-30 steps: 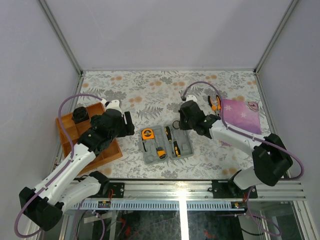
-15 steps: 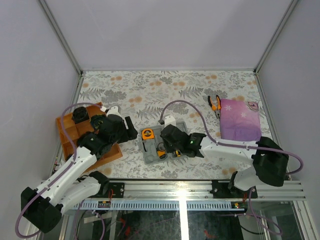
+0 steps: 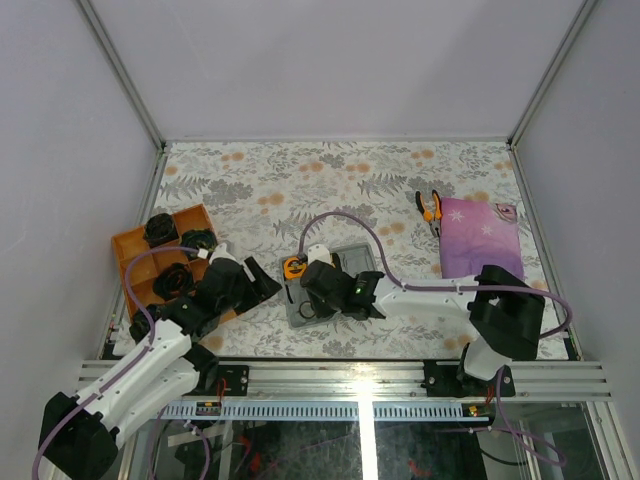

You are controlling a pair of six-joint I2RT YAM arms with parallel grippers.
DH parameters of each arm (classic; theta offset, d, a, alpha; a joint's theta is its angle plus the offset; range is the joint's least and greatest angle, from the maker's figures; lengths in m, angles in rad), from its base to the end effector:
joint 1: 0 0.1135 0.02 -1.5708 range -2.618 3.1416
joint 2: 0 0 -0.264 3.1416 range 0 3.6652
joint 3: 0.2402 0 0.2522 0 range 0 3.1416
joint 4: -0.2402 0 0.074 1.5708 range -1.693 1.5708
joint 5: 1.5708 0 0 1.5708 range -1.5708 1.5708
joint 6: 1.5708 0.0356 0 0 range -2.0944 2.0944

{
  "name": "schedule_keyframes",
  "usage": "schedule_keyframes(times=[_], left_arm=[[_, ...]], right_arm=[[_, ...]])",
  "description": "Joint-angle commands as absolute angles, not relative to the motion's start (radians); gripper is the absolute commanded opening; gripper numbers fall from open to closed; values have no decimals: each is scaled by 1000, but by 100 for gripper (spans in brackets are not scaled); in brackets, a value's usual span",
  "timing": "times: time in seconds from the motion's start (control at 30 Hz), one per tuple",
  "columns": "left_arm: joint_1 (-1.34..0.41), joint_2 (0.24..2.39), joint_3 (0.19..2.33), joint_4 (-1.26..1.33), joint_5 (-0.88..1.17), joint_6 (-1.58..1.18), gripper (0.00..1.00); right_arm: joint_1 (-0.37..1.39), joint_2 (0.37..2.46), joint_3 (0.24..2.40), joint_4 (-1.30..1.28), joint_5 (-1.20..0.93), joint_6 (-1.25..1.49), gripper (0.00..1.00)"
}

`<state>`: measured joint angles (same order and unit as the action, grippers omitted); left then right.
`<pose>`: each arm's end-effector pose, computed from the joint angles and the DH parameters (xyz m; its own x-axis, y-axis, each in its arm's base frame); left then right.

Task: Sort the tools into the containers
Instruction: Place the engineering item in the storage box.

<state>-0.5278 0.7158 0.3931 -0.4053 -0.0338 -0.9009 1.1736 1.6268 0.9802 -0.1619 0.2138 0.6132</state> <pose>0.1336 -0.0765 0.1930 -0.7344 -0.4787 -0.4811 -0.1516 0.8067 -0.5712 0.1391 0.3121 0.1987 -0.7148 -0.2501 -0.6531 -0.5296 0.8035 0.2719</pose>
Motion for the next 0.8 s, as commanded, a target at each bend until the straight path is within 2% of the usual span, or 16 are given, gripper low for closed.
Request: schedule_keyframes(times=[0.0, 0.4, 0.77], left_arm=[[-532, 701, 358, -306, 24, -948, 68], [-531, 689, 333, -301, 38, -951, 67], [-531, 691, 333, -302, 39, -945, 66]], right_arm=[[1181, 1656, 1042, -125, 182, 643, 0], [1181, 1744, 1077, -132, 113, 669, 2], [1181, 1767, 1092, -155, 135, 670, 16]])
